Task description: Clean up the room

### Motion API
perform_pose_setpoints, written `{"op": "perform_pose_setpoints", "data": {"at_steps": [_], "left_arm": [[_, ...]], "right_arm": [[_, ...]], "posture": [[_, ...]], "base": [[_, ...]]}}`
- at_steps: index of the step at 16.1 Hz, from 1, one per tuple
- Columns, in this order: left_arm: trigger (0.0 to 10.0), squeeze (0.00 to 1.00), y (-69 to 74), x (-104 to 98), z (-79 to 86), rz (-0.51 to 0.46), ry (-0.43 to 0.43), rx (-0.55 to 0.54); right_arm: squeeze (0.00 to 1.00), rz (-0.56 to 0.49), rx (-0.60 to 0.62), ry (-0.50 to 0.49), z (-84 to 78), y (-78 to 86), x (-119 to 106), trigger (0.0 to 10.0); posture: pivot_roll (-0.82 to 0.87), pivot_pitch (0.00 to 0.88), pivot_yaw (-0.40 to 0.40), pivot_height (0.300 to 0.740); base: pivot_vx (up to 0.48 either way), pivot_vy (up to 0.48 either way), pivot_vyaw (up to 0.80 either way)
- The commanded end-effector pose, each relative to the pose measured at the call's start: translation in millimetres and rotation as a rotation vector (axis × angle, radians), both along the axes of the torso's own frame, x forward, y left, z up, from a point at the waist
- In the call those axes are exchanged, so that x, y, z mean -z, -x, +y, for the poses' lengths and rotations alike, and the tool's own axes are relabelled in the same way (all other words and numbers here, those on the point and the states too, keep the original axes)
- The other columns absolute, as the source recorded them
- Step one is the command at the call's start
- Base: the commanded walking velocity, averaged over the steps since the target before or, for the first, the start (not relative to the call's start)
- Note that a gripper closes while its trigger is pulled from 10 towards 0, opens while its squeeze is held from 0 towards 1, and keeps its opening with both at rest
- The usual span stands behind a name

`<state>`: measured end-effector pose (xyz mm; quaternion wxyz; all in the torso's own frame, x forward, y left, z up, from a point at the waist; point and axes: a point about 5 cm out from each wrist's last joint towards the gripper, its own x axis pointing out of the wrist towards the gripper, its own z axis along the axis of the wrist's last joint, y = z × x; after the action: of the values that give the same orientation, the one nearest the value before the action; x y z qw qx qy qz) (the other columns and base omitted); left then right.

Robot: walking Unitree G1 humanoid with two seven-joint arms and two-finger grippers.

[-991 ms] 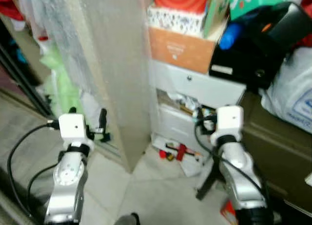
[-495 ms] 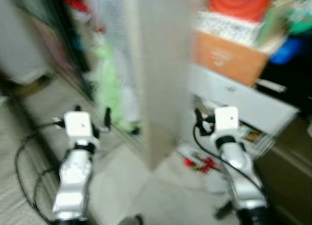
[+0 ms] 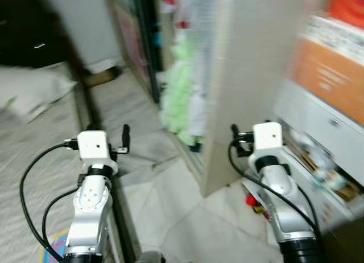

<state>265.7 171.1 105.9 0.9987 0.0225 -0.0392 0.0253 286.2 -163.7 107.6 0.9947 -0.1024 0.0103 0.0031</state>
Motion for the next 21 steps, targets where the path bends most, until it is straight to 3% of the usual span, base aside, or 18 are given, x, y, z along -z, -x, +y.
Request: {"op": "perform_pose_setpoints", "data": {"at_steps": [1, 7, 15, 21], "left_arm": [[10.0, 0.0, 0.1, -1.1, 7.4, -0.003, -0.023, -0.027], [10.0, 0.0, -1.1, -0.9, 6.4, 0.001, -0.053, -0.03], [10.0, 0.0, -1.5, -0.7, 5.7, -0.001, -0.046, -0.017], [10.0, 0.0, -1.9, -2.2, 6.7, -0.018, -0.008, -0.023]], "right_arm": [[0.0, -0.014, -0.022, -0.013, 8.8, -3.0, -2.9, 10.0], [0.0, -0.027, -0.028, -0.029, 9.8, -4.7, -3.8, 10.0], [0.0, -0.033, -0.032, -0.042, 11.2, -6.4, -3.3, 10.0], [0.0, -0.037, -0.036, -0.038, 11.7, -7.3, -3.3, 10.0]], "posture": [[0.02, 0.021, 0.016, 0.74], [0.02, 0.012, 0.013, 0.74], [0.03, 0.002, 0.015, 0.74], [0.02, 0.001, 0.016, 0.74]], "base": [[0.0, 0.0, 0.8], [0.0, 0.0, 0.77], [0.0, -0.357, 0.0], [0.0, 0.0, 0.0]]}}
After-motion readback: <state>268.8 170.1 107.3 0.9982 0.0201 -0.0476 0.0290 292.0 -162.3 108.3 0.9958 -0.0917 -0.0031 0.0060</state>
